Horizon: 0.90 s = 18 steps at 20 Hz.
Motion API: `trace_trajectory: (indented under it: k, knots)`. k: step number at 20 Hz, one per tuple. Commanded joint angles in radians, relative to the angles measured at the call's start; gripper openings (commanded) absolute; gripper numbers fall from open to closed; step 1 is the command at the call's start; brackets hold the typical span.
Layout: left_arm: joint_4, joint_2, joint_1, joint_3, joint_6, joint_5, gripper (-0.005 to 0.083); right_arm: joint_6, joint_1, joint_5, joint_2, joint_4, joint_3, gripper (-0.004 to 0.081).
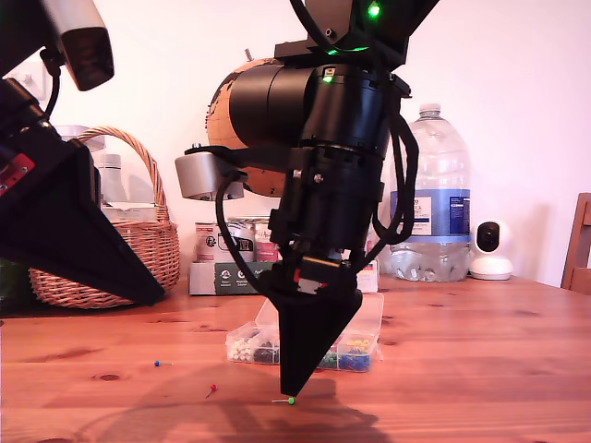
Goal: Sort the loose pins on the table into their correct compartments
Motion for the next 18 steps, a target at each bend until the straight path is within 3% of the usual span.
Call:
trace_trajectory:
  k: [1,18]
  knots:
    - [0.01,0.005,-0.002,0.006,-0.004,0.0,-0.0023,-0.003,0.002,0.0,0.028,0.003,-0.008,0.0142]
    - [0.019,0.005,-0.002,0.006,-0.026,0.0,-0.0023,-0.01,-0.011,0.008,0.077,-0.003,-0.008,0.0138]
